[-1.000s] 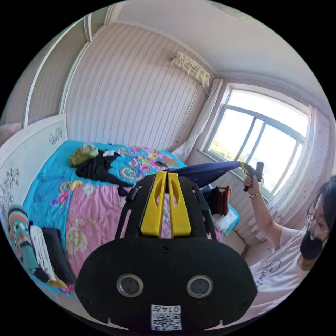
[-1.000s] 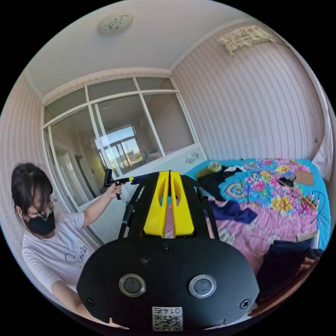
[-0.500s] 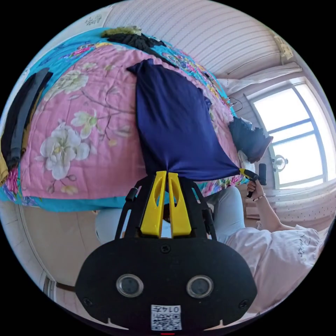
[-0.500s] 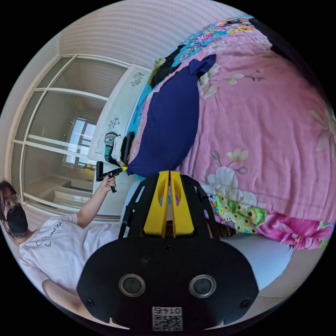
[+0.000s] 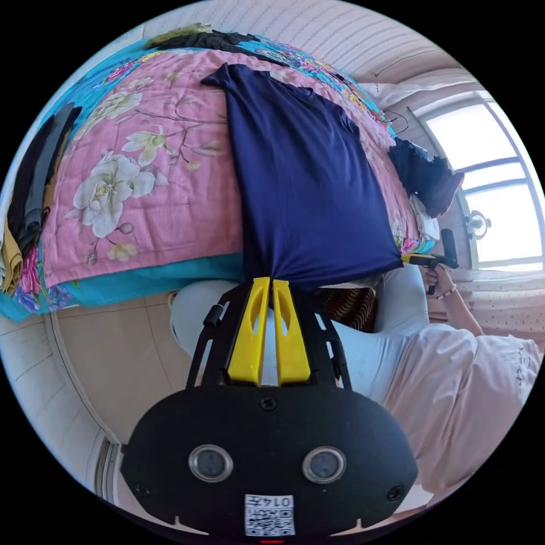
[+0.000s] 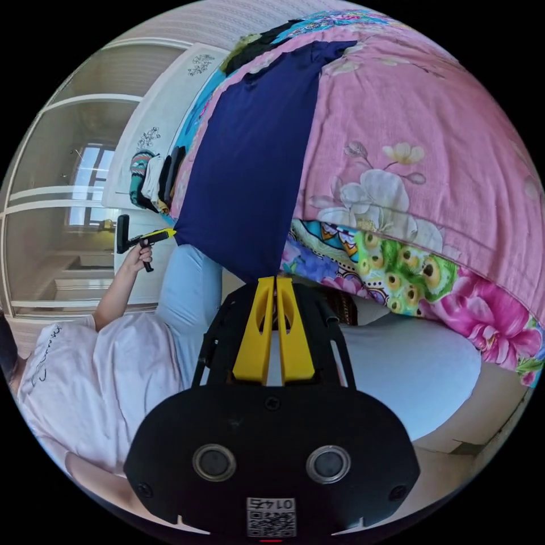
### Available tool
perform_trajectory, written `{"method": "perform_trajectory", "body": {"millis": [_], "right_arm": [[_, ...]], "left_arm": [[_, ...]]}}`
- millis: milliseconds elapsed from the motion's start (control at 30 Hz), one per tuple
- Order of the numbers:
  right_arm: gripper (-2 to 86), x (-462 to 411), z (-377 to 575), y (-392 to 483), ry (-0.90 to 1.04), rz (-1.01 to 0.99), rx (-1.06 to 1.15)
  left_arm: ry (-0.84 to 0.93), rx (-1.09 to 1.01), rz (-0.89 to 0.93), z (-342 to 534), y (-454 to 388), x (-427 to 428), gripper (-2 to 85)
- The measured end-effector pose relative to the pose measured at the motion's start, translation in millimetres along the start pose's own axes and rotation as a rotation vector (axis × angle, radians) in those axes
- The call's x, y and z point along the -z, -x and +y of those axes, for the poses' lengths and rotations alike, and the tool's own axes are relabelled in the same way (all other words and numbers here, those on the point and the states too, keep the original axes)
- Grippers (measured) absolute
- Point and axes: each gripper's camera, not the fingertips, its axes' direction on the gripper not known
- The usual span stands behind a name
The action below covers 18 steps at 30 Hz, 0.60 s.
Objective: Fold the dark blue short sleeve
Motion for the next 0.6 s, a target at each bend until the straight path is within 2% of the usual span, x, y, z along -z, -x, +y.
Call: {"method": "perform_trajectory", "body": {"millis": [167, 333, 433, 533, 600], "right_arm": [[0.2, 0, -22, -26, -0.016, 0.020, -0.007], [0.4, 32, -28, -61, -0.112, 0.049, -0.019], [0.5, 48, -42, -87, -0.176, 0.094, -0.046], [0.7, 59, -74, -111, -0.263, 0.115, -0.052], [0.8, 68, -112, -129, -0.325, 0.107, -0.052]], "left_arm": [[-0.079, 0.045, -0.039, -13, 6, -22, 3.8], [-0.119, 0.009, -0.207, -33, 6, -4, 4.0], [-0.142, -0.130, -0.271, -83, -15, 4, 3.0], [-0.164, -0.323, -0.262, -173, -54, -16, 0.5], [-0.208, -0.467, -0.205, -263, -98, -48, -0.4]]}}
